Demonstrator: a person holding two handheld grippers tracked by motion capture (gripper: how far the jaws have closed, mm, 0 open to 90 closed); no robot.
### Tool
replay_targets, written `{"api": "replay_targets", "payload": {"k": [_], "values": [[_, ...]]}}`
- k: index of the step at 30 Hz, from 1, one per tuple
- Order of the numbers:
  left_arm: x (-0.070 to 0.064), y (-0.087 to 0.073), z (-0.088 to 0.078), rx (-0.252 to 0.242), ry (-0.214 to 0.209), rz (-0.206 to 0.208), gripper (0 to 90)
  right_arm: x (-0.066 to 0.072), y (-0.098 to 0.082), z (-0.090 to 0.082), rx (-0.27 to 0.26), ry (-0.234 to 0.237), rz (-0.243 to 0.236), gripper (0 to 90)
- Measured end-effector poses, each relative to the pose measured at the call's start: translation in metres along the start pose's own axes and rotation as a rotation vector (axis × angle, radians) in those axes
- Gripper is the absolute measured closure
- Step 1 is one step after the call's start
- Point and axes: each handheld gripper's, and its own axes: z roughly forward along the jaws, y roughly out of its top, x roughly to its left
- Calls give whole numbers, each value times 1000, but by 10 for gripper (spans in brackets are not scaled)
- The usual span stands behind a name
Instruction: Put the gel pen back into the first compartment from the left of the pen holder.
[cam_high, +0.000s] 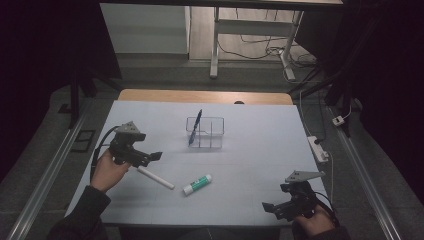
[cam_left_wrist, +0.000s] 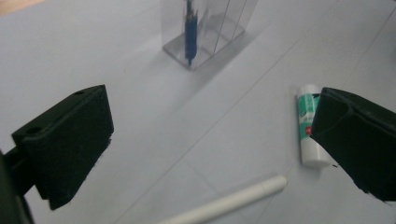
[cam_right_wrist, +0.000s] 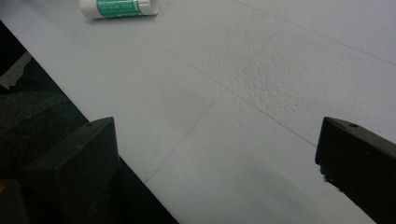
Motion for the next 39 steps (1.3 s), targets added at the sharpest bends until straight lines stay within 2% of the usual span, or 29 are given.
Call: {"api": "replay_targets", "payload": {"k": [2, 6, 8, 11, 13, 15, 16, 18, 20, 23, 25, 29, 30, 34, 39], "values": [[1, -6, -3, 14, 21, -27, 0, 0, 0, 0, -1, 2, 1, 0], [4, -19, -8, 27, 28, -81, 0, 0, 0, 0, -3, 3, 1, 0], [3, -26, -9, 60, 38, -91, 0, 0, 0, 0, -3, 3, 0, 0], [0, -38, -7, 120, 71, -79, 0, 0, 0, 0, -3, 3, -1, 0], [0, -46, -6, 144, 51, -90, 0, 1, 0, 0, -3, 4, -2, 0], [0, -53, -3, 191, 30, -94, 15, 1, 0, 0, -3, 4, -3, 0], [-2, -55, -2, 211, 42, -87, 38, 1, 0, 0, -2, 3, -4, 0], [-3, -59, -1, 242, 25, -85, 107, 1, 0, 0, -2, 3, -8, 0], [-2, -62, 0, 267, 21, -92, 214, 1, 0, 0, -1, 2, -9, 0], [-1, -65, 2, 305, 9, -98, 420, 1, 0, 0, -1, 2, -10, 0], [-1, -66, 5, 337, 16, -99, 555, 1, 0, 0, -1, 2, -11, 0], [3, -65, 11, 362, 17, -119, 836, 1, 0, 0, 0, 4, -13, 0], [5, -65, 13, 368, 17, -124, 878, 1, 0, 0, 3, 2, -13, 0], [8, -65, 22, 413, 14, -146, 888, 2, 1, 1, 7, -2, -18, 0], [12, -60, 29, 403, 6, -166, 888, 2, 1, 1, 10, 0, -15, 0]]}}
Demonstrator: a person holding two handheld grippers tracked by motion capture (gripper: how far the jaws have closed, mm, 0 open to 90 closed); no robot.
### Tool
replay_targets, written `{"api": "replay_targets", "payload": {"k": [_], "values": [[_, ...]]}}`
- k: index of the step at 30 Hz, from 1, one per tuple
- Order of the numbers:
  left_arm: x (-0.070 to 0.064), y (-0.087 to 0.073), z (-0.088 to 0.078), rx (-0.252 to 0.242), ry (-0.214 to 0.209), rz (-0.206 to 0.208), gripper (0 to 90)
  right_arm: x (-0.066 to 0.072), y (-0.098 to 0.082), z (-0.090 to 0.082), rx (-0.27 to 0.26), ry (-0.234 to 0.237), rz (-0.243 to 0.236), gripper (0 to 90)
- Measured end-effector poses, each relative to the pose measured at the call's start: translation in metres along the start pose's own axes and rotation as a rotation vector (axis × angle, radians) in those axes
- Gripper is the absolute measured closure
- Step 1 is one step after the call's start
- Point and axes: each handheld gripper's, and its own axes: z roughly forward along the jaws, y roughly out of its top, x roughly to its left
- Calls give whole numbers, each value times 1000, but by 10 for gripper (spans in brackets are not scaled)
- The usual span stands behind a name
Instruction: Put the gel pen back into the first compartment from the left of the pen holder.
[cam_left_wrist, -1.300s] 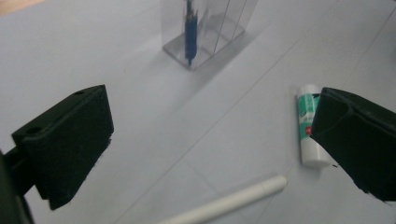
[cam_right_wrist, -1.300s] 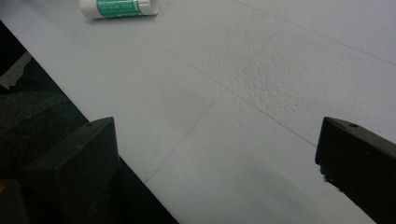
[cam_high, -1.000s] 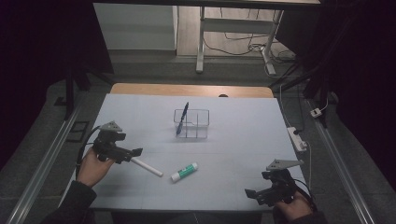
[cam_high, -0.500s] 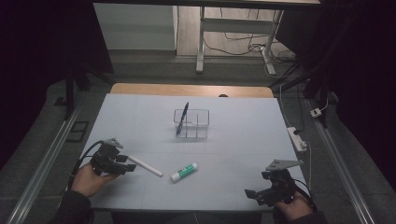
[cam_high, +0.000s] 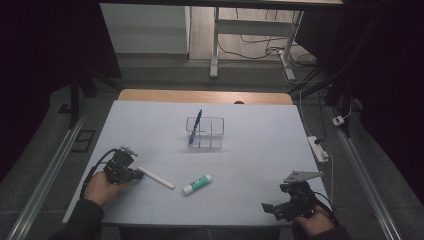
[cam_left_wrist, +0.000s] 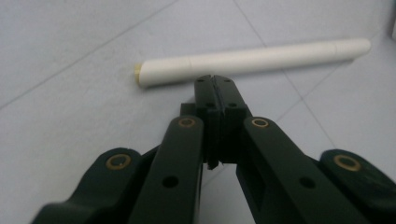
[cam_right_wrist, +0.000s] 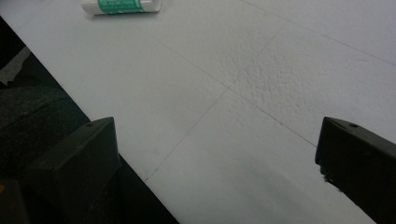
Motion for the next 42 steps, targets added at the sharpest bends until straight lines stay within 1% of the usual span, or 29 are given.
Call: {"api": "replay_targets", "payload": {"k": [2, 6, 11, 16, 24, 31, 35, 39, 42], "values": [[-1, 4, 4, 12, -1, 2, 888, 0, 0, 0, 0, -1, -1, 0], [-3, 11, 10, 17, -4, 9, 888, 0, 0, 0, 3, -2, 1, 0], [-8, 22, 16, 4, -10, 23, 887, 0, 0, 0, 4, -2, 1, 0], [-10, 32, 22, -2, 4, 39, 887, 0, 0, 0, 4, -1, 0, 0], [-3, 40, 24, -44, 15, 19, 887, 0, 0, 1, 6, 1, 0, 0], [2, 55, 28, -82, 40, 11, 887, 0, 0, 1, 6, 1, 1, 0], [5, 62, 30, -90, 49, 9, 887, -1, 0, 1, 3, 4, 4, 0], [6, 64, 31, -99, 49, 9, 887, -1, 0, 1, 3, 5, 5, 0], [4, 63, 24, -114, 49, 19, 860, -1, 0, 0, 2, 6, 5, 0]]}}
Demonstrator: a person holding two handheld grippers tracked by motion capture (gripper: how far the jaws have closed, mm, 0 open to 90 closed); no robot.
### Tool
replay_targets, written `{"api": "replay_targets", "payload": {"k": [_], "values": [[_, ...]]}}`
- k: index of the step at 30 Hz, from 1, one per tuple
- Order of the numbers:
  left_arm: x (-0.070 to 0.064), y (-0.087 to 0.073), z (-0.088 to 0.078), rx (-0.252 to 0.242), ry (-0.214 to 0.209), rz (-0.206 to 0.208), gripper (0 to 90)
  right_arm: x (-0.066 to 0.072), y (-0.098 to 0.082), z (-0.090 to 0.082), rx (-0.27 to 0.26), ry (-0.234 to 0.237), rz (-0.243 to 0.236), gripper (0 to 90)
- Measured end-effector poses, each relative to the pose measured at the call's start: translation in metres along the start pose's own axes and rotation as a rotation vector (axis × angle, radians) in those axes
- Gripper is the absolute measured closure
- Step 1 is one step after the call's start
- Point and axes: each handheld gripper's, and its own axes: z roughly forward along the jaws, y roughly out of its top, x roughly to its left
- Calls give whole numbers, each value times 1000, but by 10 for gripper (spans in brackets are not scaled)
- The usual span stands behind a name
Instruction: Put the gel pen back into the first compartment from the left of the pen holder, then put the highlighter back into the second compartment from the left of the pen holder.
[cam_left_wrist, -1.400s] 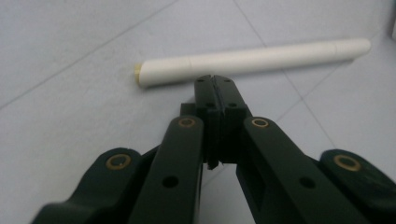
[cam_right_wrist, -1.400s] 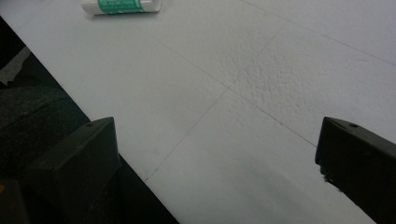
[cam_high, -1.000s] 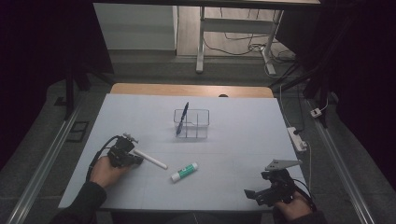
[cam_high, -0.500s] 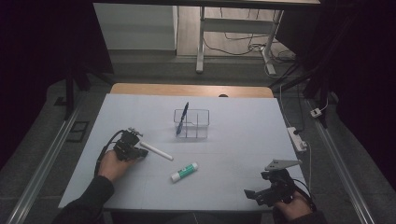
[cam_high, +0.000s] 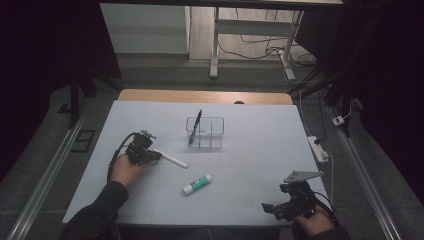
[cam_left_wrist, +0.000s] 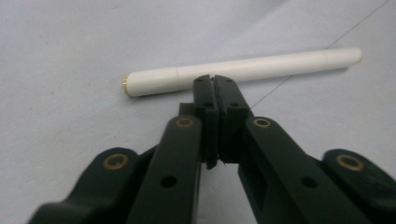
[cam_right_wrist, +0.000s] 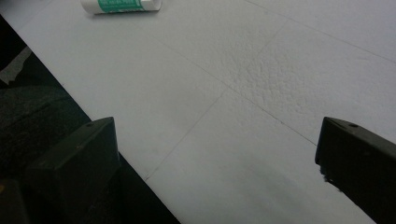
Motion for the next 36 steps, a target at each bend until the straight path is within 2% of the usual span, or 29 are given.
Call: {"api": "replay_targets", "payload": {"k": [4, 6, 9, 13, 15, 21, 25, 30, 36], "values": [[-5, -6, -21, -65, -13, 14, 709, 0, 0, 0, -3, -2, -3, 0], [-8, -11, -34, -109, -22, 21, 569, 0, 0, -1, -5, -2, -2, 0], [-13, -21, -54, -175, -11, 38, 431, 1, 0, -1, -6, -4, -7, 0], [-18, -32, -69, -240, -35, 16, 271, 3, 1, -1, -10, -5, -27, 0], [-21, -38, -72, -243, -44, 17, 233, 5, 1, -2, -12, -13, -39, 0], [-33, -52, -73, -209, -60, 26, 147, 8, 5, -3, -31, -10, -59, 0], [-38, -61, -73, -191, -55, 38, 83, 10, 10, -2, -43, -8, -80, 0], [-42, -70, -77, -208, -48, 40, 23, 15, 20, 3, -57, -1, -116, 0], [-42, -80, -81, -222, -65, 46, 10, 27, 41, 15, -64, 19, -181, 0]]}}
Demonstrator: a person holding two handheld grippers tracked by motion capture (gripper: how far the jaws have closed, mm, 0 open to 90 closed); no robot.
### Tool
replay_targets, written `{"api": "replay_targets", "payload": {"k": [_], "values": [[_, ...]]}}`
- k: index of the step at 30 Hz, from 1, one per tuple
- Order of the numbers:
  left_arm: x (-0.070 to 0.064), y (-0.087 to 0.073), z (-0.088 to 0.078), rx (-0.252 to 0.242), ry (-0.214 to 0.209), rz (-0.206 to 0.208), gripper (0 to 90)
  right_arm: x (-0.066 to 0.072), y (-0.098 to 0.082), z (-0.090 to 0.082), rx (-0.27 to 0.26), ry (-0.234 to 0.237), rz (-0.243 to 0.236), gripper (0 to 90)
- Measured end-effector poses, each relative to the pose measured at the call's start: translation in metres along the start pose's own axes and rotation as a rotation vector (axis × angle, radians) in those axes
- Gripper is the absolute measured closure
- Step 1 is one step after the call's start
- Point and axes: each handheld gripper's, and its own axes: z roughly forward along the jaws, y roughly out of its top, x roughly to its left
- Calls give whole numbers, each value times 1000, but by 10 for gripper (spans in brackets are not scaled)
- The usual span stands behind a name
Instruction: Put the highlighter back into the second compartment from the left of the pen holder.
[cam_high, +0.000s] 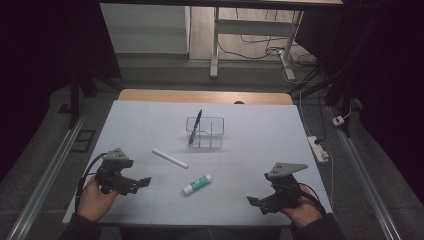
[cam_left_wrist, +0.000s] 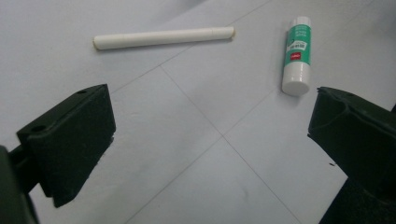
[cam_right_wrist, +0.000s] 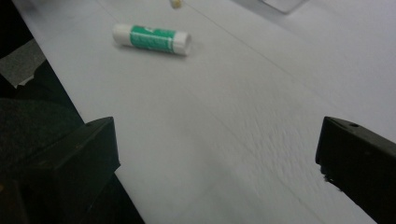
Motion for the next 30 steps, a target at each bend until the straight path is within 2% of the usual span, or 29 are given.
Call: {"api": "replay_targets", "payload": {"k": [4, 8, 12, 17, 19, 25, 30], "values": [[0, -4, -1, 1, -5, 3, 1, 6, 20, 16, 5, 37, -49, 0], [2, -5, -1, 2, -9, 6, 0, 10, 41, 37, 44, 78, -105, 0], [2, -6, 0, 3, -5, 11, 0, 17, 61, 66, 74, 120, -135, 0], [2, -6, 1, 10, -8, 15, 0, 24, 86, 102, 91, 138, -190, 0], [3, -6, 1, 9, -10, 16, 0, 25, 95, 117, 117, 156, -199, 0], [4, -7, 2, 13, -18, 13, 0, 27, 114, 164, 179, 144, -213, 0], [4, -7, 2, 15, -18, 16, 0, 30, 124, 193, 214, 128, -230, 0]]}}
